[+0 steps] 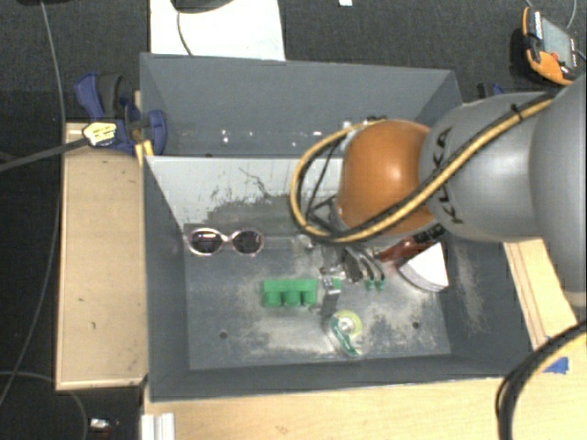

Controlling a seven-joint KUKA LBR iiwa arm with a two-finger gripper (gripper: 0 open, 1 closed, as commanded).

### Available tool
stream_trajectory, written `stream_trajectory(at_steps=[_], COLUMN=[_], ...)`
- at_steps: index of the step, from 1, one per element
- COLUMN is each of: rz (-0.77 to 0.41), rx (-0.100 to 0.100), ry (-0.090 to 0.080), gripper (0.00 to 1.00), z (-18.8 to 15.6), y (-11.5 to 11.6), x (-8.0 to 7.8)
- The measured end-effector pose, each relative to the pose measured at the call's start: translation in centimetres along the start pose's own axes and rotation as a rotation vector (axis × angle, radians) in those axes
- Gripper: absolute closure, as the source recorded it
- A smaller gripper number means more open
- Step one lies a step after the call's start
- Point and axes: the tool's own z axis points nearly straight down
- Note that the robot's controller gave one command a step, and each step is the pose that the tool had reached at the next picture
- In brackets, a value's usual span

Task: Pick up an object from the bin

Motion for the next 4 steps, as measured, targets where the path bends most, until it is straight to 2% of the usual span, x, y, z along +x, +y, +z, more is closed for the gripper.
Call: stream_trajectory(at_steps=[1, 2, 3, 4], rz=[0.012, -0.095, 0.086, 0.086], rx=[0.000, 0.000, -0.002, -0.002], ry=[-0.003, -0.003, -0.011, -0.011], gripper=[0.00, 0.00, 1.00, 1.00], z=[0.8, 5.1, 5.0, 5.0], y=[-0.4, -2.5, -2.0, -2.0], x=[-0.1, 2.2, 0.1, 0.1])
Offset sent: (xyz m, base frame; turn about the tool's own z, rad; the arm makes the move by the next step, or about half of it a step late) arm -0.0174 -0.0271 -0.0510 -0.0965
